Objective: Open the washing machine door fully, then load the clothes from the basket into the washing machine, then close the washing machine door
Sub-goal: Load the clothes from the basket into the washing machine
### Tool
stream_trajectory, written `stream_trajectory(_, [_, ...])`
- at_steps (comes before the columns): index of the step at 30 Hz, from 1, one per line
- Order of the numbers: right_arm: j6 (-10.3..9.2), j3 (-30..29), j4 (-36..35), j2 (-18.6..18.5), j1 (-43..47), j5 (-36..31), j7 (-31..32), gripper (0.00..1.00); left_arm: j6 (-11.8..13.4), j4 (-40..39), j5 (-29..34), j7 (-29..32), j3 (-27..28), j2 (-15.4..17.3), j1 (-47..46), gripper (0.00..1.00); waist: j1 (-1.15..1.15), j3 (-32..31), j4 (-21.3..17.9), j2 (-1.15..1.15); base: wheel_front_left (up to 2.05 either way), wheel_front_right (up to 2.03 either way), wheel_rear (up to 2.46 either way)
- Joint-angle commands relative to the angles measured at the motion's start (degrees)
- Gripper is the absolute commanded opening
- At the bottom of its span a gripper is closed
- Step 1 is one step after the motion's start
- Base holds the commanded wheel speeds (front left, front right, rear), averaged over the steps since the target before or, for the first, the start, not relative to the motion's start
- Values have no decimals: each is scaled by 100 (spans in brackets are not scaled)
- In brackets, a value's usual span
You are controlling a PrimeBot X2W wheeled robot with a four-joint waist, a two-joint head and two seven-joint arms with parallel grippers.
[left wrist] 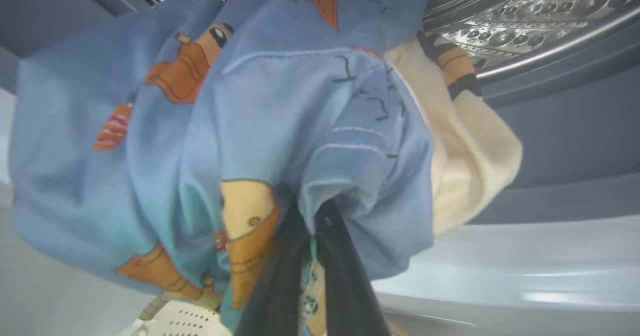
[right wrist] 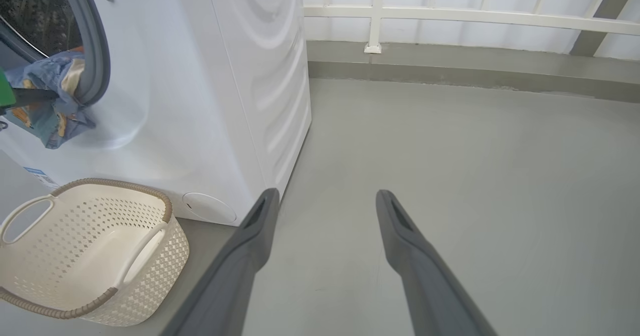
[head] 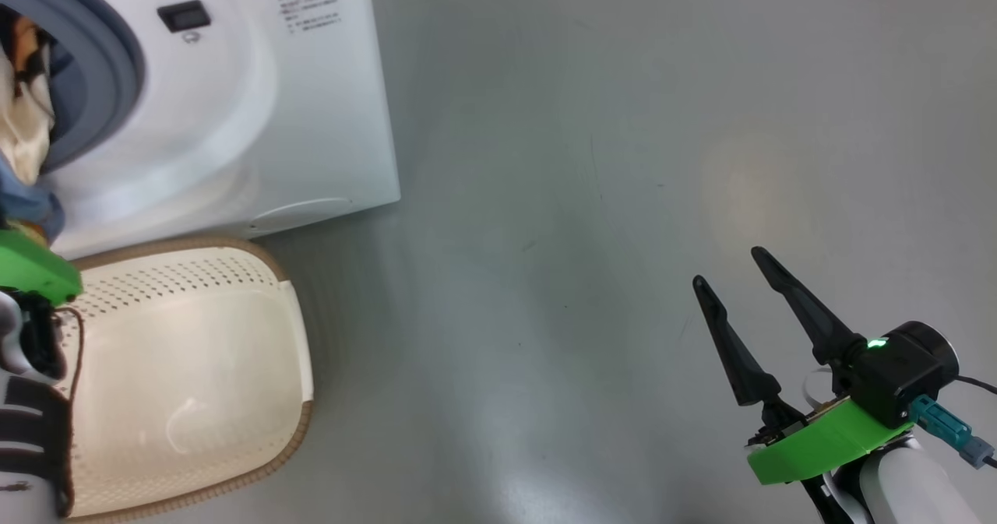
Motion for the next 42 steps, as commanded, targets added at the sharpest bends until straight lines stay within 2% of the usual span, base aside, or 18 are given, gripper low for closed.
stream_trajectory(1, [9, 95, -115, -77, 77, -2, -68, 100, -9, -185, 22, -100, 95, 380, 24, 0, 0, -53, 39, 0, 0, 0, 0])
stream_trajectory(7, [9, 93, -119, -32, 122, -16, -68, 100, -120, -796, 156, -208, 12, 479, 292, 0, 0, -131, 122, 0, 0, 0, 0])
stream_trajectory(12, [9, 37, -182, -65, 144, -7, -69, 100, -72, -1656, 249, -221, 3, 565, 234, 0, 0, -17, 178, 0, 0, 0, 0])
stream_trajectory(16, [9, 66, -227, -90, 89, 22, -69, 100, -18, -2175, 298, -139, -57, 661, -65, 0, 0, 179, 157, 0, 0, 0, 0])
stream_trajectory(22, [9, 75, -259, -100, -23, 78, -69, 100, 27, -2557, 497, 367, -301, 959, -889, 0, 0, 522, 1, 0, 0, 0, 0])
stream_trajectory(28, [9, 120, -262, -88, -179, 156, -69, 100, -48, -2403, 583, 717, -477, 1234, -1899, 0, 0, 828, -219, 0, 0, 0, 0])
stream_trajectory(35, [9, 241, -225, 15, -352, 245, -69, 100, -137, -1844, 817, 802, -785, 1472, -2832, 0, 0, 1153, -492, 0, 0, 0, 0])
stream_trajectory(42, [9, 315, -193, 73, -478, 306, -69, 100, -17, -1215, 931, 612, -864, 1671, -3641, 0, 0, 1442, -716, 0, 0, 0, 0])
